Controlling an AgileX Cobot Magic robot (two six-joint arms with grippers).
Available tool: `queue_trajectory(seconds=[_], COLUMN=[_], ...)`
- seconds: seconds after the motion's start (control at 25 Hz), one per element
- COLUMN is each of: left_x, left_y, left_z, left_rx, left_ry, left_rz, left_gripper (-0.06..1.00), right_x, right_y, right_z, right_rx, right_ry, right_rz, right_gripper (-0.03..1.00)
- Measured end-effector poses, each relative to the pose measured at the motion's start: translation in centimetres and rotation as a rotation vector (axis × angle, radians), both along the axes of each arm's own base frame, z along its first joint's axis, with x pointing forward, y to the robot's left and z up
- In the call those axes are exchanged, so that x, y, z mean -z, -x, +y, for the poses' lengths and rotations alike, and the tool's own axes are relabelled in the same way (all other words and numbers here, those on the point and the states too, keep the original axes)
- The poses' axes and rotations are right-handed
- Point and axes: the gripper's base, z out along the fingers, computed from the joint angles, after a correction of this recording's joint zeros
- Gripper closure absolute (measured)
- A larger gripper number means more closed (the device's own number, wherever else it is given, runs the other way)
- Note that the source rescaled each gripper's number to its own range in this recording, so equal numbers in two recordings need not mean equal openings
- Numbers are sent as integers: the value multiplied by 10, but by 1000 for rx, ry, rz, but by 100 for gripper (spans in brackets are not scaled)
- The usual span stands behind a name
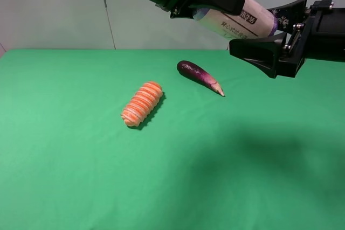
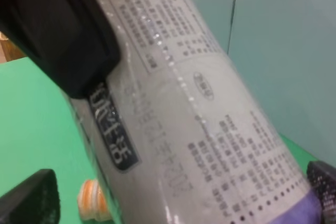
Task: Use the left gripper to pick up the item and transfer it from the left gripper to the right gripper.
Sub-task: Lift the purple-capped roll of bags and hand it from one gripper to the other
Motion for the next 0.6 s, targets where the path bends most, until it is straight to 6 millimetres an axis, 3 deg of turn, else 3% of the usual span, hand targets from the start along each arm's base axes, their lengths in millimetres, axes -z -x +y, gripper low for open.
queue_trajectory(seconds=[0.32, 0.36, 0.4, 0.48, 0.52, 0.6], left_x=[0, 0, 0, 0, 0, 0], left_y=[4, 5, 5, 5, 5, 5], left_z=[-6, -6, -6, -6, -6, -6], left_rx=[7, 8, 9, 14, 14, 13], left_ry=[0, 0, 0, 0, 0, 0], left_rz=[-6, -6, -5, -3, -3, -4], left_gripper=[94, 94, 94, 94, 94, 94], right_x=[-1, -1, -1, 0, 0, 1], right_y=[1, 1, 1, 0, 0, 0], right_z=[1, 1, 1, 0, 0, 0], right_rx=[-13, -13, -10, -2, -4, -8], right_ry=[-7, -7, -7, -2, 1, 5], right_rz=[-2, -2, -1, 0, 0, 0], right_gripper=[-3, 2, 13, 61, 69, 70])
